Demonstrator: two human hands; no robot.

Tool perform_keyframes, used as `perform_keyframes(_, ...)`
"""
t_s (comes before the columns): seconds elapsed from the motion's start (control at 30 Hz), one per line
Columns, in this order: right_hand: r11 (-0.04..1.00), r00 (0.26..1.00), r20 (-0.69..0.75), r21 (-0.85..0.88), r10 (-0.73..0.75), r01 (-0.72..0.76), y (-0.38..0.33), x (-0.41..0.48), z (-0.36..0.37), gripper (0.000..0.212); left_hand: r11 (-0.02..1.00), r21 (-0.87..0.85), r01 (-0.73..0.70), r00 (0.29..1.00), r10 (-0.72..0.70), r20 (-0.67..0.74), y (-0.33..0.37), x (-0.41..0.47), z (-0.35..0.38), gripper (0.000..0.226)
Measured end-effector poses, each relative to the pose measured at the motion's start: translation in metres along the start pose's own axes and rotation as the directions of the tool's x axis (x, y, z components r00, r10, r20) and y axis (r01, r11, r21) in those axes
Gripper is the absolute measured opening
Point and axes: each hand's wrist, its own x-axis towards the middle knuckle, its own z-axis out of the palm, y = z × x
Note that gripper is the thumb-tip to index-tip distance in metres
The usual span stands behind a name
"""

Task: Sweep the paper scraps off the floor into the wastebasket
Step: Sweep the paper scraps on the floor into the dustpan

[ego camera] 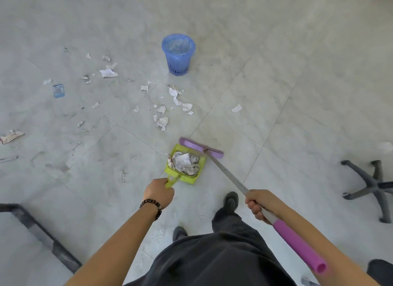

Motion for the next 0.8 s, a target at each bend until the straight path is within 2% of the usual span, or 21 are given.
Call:
perform_keyframes(0.2,0.979,0.982,-0.028,0.074,-0.189,0.19,-0.061,0.044,-0.036,0.012,0.996,-0.09,-0.024,0.998,0.019,-0.057,0.075,0.052,-0.017,0.016)
perform_keyframes(0.33,0.964,0.973,-0.047,0.138,-0.224,0.228,-0.126,0.091,-0.069,0.01,0.989,-0.144,-0.019,0.997,0.007,-0.077,0.141,0.098,-0.021,0.034)
perform_keyframes(0.57,0.945,0.944,-0.083,0.044,-0.321,0.325,-0.276,0.171,-0.148,0.004,0.981,-0.175,0.088,0.986,-0.11,-0.121,0.247,0.177,-0.009,0.037)
perform_keyframes(0.63,0.945,0.944,-0.092,0.061,-0.317,0.323,-0.321,0.199,-0.173,0.004,0.978,-0.171,0.116,0.984,-0.136,-0.113,0.271,0.197,-0.006,0.04)
perform_keyframes(0.8,0.971,0.973,-0.121,0.116,-0.195,0.209,-0.415,0.273,-0.205,0.008,0.966,-0.152,0.208,0.966,-0.228,-0.125,0.297,0.234,-0.006,0.031)
